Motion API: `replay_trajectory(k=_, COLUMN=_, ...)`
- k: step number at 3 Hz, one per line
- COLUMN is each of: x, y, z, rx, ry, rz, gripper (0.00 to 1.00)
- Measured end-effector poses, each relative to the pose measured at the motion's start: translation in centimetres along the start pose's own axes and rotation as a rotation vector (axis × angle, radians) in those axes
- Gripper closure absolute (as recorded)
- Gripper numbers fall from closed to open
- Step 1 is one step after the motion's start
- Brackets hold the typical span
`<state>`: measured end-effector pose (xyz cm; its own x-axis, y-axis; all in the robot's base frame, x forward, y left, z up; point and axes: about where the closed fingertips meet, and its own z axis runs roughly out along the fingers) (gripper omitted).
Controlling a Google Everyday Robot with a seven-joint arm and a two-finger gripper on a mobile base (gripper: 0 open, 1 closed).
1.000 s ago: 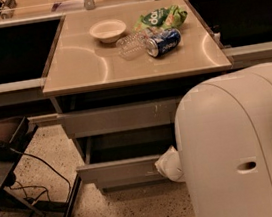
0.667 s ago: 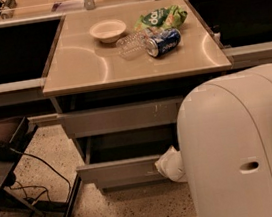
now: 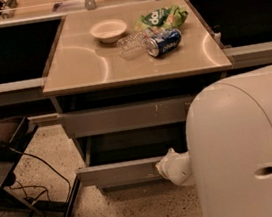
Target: Open middle drawer
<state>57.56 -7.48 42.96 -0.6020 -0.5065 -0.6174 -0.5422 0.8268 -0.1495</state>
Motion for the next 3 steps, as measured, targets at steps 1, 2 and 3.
replay_trajectory(k=1, x=0.6, y=0.3, z=-0.7, rx=0.000, ry=-0.003, rz=-0.002, gripper=1.00)
replay_trajectory(k=2, x=0.6, y=0.3, z=-0.7, rx=0.000, ry=-0.003, rz=-0.002, gripper=1.00)
replay_trajectory(k=3, x=1.7, y=0.7, z=-1.1, rx=-0.011, ry=0.004, rz=-0.003, gripper=1.00)
